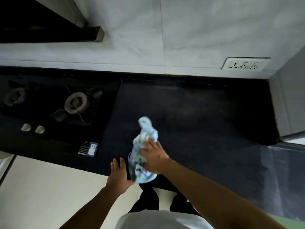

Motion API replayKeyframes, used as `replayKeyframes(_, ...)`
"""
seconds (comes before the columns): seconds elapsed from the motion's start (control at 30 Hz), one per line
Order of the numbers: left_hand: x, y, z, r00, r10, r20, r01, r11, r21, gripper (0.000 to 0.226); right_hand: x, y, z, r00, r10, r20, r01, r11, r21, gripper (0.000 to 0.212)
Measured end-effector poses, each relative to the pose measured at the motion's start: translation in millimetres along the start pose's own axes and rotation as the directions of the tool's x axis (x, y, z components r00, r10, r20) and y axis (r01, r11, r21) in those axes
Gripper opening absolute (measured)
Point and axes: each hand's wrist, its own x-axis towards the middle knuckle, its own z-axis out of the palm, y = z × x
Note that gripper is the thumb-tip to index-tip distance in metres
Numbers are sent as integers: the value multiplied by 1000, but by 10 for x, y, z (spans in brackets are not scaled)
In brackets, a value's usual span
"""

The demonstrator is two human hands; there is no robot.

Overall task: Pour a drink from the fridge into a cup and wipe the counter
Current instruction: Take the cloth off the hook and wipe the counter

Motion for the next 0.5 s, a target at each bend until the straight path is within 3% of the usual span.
replayKeyframes(0.07, 6, 2, 5, 1000, 3, -4, -3, 1000, 15, 125, -145, 41, 15, 987, -161, 10, 161, 986, 41, 70)
replayKeyframes(0.13, 11, -4, 8, 1000, -4, -2, 4, 1000, 15, 125, -298, 378, 0, 975, -204, -88, 213, 972, 104, 64)
replayKeyframes(0.2, 10, -10, 12, 1000, -4, 0, 4, 1000, 6, 125, -515, 913, -40, 980, -38, -194, 80, 973, 216, 58)
replayKeyframes(0.27, 18, -10, 16, 1000, -4, 2, 4, 1000, 9, 124, -846, 1528, -38, 921, 282, -270, -184, 923, 337, 57)
replayKeyframes(0.3, 23, -3, 18, 1000, -7, 6, 7, 1000, 13, 124, -1055, 1800, -12, 841, 453, -295, -319, 856, 406, 58)
replayKeyframes(0.37, 32, 13, 14, 1000, -14, 14, 13, 1000, 15, 124, -1417, 2151, 117, 594, 738, -321, -517, 656, 550, 57)
replayKeyframes(0.43, 37, 23, 11, 1000, -20, 21, 20, 1000, 13, 123, -1605, 2084, 266, 360, 874, -326, -590, 483, 646, 55)
replayKeyframes(0.47, 41, 33, 11, 1000, -21, 23, 20, 1000, 15, 123, -1614, 1922, 352, 300, 883, -360, -596, 468, 652, 53)
replayKeyframes(0.5, 46, 43, 11, 999, -21, 23, 21, 1000, 18, 123, -1594, 1667, 416, 288, 869, -403, -588, 493, 641, 49)
